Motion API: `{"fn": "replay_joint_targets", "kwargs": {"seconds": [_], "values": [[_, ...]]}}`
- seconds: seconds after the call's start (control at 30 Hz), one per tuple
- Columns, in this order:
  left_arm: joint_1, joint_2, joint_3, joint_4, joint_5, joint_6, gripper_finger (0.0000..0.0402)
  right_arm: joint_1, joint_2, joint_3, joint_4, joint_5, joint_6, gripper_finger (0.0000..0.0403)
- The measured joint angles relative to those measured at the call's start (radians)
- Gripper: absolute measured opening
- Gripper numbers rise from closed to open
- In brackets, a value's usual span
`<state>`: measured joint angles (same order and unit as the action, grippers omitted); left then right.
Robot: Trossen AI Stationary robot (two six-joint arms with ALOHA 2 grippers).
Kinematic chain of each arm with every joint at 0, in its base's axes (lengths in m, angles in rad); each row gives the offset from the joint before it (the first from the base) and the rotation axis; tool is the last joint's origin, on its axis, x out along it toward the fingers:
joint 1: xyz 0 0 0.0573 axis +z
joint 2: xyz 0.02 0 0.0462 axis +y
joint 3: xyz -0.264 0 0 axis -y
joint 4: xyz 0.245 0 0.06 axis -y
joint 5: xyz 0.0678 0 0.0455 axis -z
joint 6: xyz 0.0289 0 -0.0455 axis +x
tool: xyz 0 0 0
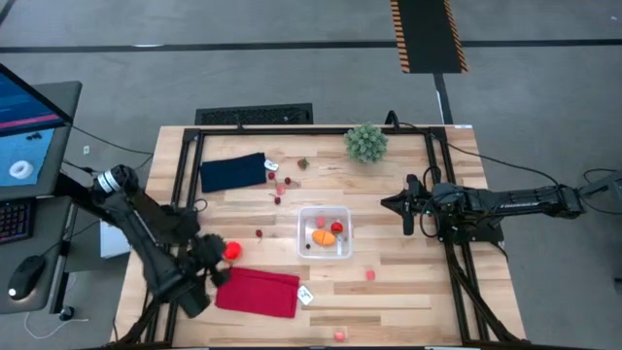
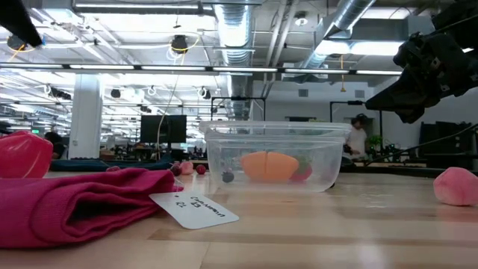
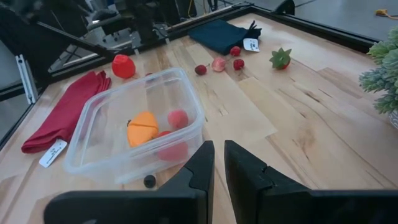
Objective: Pick and placing Produce into tupperware
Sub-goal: Put the red apple into the transparent bin
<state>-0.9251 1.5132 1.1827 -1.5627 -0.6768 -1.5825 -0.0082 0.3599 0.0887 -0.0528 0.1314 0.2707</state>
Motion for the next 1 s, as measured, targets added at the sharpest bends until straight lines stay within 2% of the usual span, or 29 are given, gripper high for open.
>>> {"fn": "replay_joint_targets", "kwargs": {"seconds": [0.1, 0.2, 0.37, 0.53, 0.67, 0.73, 0.83, 1.0], "values": [[0.064, -0.011, -0.079, 0.065, -0.005, -0.067, 0.0015, 0.0, 0.0, 0.0, 0.0, 0.0, 0.0, 0.006], [0.111, -0.011, -0.14, 0.176, 0.035, -0.116, 0.0004, 0.0, 0.0, 0.0, 0.0, 0.0, 0.0, 0.006], [0.131, -0.007, -0.158, 0.313, 0.036, -0.096, 0.0002, 0.0, 0.0, 0.0, 0.0, 0.0, 0.0, 0.006], [0.131, -0.008, -0.156, 0.299, 0.109, -0.356, 0.0002, 0.0, 0.0, 0.0, 0.0, 0.0, 0.0, 0.006], [0.158, -0.008, -0.156, 0.307, 0.269, -0.606, 0.0002, 0.0, 0.0, 0.0, 0.0, 0.0, 0.0, 0.006], [0.164, -0.008, -0.156, 0.331, 0.294, -0.61, 0.0002, 0.0, 0.0, 0.0, 0.0, 0.0, 0.0, 0.006], [0.17, -0.008, -0.156, 0.354, 0.252, -0.449, 0.0002, 0.0, 0.0, 0.0, 0.0, 0.0, 0.0, 0.006], [0.174, -0.008, -0.156, 0.394, 0.24, -0.425, 0.0002, 0.0, 0.0, 0.0, 0.0, 0.0, 0.0, 0.006]]}}
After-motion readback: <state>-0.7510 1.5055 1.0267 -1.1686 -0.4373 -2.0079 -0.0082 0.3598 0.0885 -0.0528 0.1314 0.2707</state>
